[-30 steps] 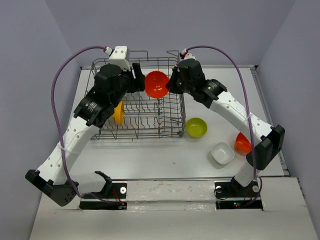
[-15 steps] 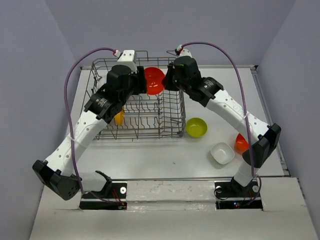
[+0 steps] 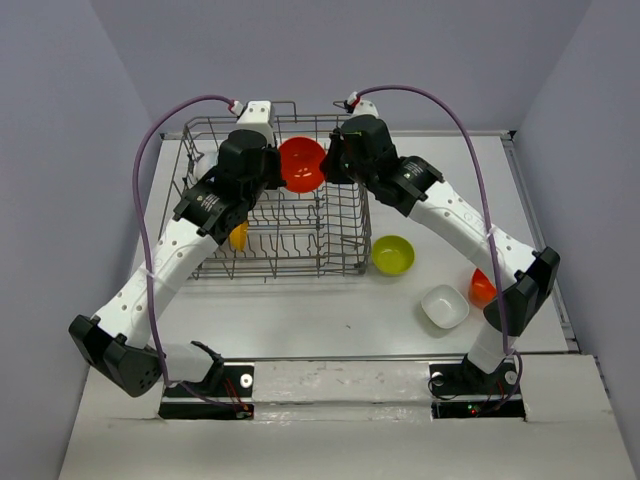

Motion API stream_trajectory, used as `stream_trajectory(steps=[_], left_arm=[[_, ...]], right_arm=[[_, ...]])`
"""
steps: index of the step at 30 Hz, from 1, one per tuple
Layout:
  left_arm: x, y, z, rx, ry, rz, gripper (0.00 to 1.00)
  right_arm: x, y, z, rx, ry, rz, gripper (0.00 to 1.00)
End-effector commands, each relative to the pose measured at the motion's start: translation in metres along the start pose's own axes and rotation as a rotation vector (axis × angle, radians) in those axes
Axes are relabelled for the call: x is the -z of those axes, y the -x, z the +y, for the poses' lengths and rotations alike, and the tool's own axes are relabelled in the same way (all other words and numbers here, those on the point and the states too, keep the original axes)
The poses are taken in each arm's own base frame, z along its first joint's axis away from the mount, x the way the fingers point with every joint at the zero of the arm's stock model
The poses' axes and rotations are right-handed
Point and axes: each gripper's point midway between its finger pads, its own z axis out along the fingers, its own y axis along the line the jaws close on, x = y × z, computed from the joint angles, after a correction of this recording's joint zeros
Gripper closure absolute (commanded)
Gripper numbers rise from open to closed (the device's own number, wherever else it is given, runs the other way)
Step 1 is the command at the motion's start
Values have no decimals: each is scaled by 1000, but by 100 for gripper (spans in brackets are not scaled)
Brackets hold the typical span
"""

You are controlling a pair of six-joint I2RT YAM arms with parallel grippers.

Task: Load the bowls into the dish rack
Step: Pass from the right arm to the left

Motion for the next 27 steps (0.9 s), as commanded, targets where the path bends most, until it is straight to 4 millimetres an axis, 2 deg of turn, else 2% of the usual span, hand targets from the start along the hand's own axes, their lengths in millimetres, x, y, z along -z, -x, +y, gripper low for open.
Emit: stream_trajectory(steps=[1,5,9,14,19,23,24,25,26,27], left_arm=[[5,13,2,10,8,-55,84],[3,9,4,0,19,-46,99],[1,8,7,-3,37,-46,100],[3,11,12,4,63,-58,100],[7,16,21,2,116,-76,100],[9,17,33,-4,177,-83,100],[9,15,37,-10,201,-75,100],[9,15,43,-15,244,-74,100],[9,15,47,-18,266,-71,100],[11,17,55,-26,315,-74,100]], right_arm=[[5,27,17,-10,32,-87,99],[5,24,22,-6,41,-82,99],[7,24,25,4,45,-84,98],[14,28,21,10,35,-99,65],[31,46,10,22,-13,-155,47],[53,58,-4,31,-68,-192,39],[55,54,-14,39,-103,-192,39],[67,59,-18,32,-107,-211,38],[71,56,-24,33,-122,-210,38],[68,43,-36,50,-161,-189,38]])
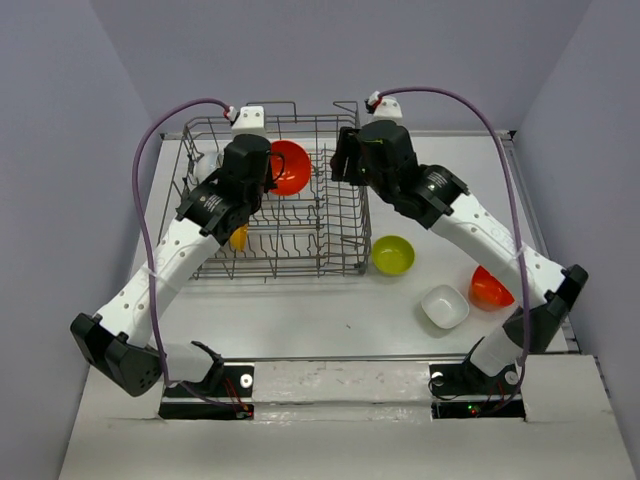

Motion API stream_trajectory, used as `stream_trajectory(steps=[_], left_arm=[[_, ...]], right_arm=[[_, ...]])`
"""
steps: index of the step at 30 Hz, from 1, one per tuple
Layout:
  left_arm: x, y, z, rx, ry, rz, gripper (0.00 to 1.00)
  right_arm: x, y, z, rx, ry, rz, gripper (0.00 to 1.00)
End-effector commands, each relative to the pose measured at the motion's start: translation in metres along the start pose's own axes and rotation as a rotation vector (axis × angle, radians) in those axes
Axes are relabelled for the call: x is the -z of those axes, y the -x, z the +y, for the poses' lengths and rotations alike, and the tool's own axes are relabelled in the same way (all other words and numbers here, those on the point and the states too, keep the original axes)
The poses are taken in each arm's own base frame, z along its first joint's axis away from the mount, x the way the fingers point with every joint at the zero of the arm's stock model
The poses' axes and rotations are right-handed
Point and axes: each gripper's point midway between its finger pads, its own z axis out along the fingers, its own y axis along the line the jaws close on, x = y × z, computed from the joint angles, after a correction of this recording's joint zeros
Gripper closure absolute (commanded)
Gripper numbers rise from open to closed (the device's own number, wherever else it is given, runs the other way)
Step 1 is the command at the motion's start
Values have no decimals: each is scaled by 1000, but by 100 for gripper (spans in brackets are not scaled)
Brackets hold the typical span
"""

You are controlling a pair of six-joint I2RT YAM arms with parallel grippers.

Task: Load the bowls into the dish rack
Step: Pass from the right arm to the left, then insert the bowl into the dish rack.

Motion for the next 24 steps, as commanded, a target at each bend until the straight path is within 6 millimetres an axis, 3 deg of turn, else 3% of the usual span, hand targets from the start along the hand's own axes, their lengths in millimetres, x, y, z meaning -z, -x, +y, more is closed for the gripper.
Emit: stream_trajectory(steps=[1,3,5,6,11,18,24], left_arm=[[5,21,26,12,161,-66,100],[4,20,34,-3,214,-63,100],[1,18,45,-32,297,-62,100],[2,18,49,-49,324,-59,100],[-1,18,64,-139,493,-53,100],[-2,3,60,-300,707,-25,100],[-12,-16,49,-397,786,21,100]], right_arm=[[38,21,-32,-1,-87,-94,38],[47,17,-48,3,-133,-106,37],[46,-3,-66,31,-188,-76,36],[52,-4,-72,30,-203,-83,36],[53,-38,-92,58,-238,-26,35],[57,-57,-98,59,-221,9,35],[51,-66,-96,76,-211,35,35]])
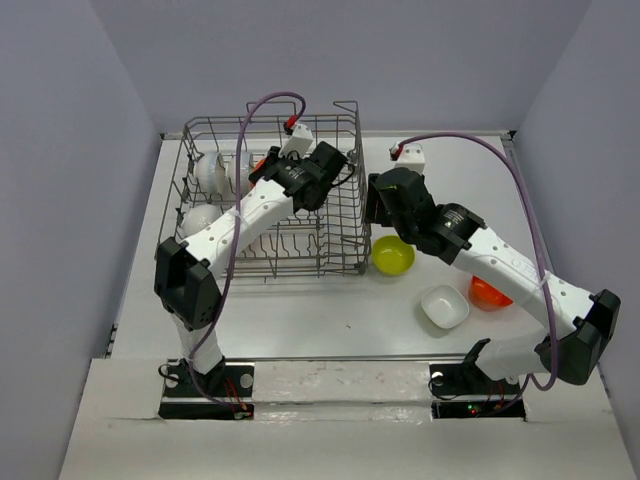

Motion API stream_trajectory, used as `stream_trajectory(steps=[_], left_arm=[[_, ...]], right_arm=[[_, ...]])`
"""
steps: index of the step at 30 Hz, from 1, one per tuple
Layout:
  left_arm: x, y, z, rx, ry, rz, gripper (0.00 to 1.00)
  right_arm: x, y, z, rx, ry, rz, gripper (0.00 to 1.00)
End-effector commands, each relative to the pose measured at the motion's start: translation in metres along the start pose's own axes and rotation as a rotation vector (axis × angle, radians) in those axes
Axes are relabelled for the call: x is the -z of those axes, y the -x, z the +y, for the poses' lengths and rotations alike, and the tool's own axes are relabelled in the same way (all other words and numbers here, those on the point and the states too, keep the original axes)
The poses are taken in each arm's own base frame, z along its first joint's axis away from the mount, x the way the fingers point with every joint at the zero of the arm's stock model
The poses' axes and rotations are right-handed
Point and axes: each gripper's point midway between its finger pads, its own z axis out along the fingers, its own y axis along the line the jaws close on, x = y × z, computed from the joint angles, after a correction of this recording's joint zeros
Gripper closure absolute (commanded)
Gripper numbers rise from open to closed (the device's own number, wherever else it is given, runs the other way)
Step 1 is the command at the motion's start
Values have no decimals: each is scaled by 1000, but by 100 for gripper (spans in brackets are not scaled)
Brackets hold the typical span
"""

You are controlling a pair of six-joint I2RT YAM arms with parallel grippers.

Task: Load the bowls into the dish rack
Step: Insert the bowl into the dish rack.

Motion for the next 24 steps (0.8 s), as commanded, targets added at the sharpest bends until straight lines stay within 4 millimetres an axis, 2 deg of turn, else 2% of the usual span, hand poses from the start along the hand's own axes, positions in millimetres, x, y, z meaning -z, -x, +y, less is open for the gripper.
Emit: stream_trajectory(steps=[1,12,24], left_arm=[[7,8,24,34,146,-43,100],[7,0,30,-26,194,-51,100],[3,-35,26,-129,200,-25,100]], right_arm=[[4,7,6,-24,34,-24,35],[0,-1,18,-26,86,1,35],[-1,-7,21,-33,105,10,35]])
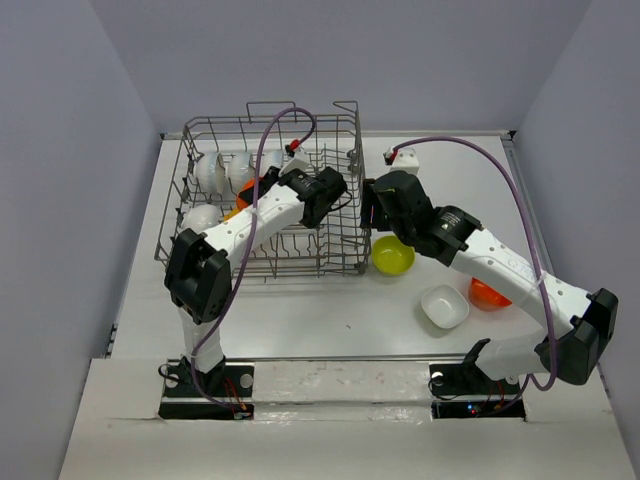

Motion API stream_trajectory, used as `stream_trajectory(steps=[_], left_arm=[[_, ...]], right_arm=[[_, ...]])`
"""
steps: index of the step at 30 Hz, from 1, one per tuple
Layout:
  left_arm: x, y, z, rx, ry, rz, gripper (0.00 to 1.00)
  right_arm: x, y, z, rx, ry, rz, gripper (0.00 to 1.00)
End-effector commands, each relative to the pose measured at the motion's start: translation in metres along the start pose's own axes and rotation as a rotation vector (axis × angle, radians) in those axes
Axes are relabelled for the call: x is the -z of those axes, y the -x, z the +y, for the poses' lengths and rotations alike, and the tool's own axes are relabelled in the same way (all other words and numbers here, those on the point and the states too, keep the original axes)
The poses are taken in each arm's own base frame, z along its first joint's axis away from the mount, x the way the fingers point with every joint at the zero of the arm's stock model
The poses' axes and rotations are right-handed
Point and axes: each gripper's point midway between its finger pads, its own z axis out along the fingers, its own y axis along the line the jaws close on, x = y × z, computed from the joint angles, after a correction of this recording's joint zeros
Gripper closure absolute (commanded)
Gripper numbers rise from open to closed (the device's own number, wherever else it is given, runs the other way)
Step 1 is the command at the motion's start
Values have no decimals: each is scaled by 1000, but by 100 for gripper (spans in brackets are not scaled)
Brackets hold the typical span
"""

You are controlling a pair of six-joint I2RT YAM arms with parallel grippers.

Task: Load the bowls into the dish rack
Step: Insert the bowl into the dish rack.

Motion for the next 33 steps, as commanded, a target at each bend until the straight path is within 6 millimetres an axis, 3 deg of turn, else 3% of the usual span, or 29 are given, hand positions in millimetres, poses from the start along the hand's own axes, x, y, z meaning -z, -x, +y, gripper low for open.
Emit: stream_trajectory(steps=[1,13,25,33], left_arm=[[6,4,25,88,41,-50,100],[10,-5,9,20,38,-65,100],[10,12,34,-12,75,-83,100],[-2,7,43,-33,93,-47,100]], right_arm=[[1,7,9,-33,37,-32,35],[-1,2,10,-41,44,-22,35],[2,4,14,-40,68,-18,35],[3,5,15,-35,77,-19,35]])
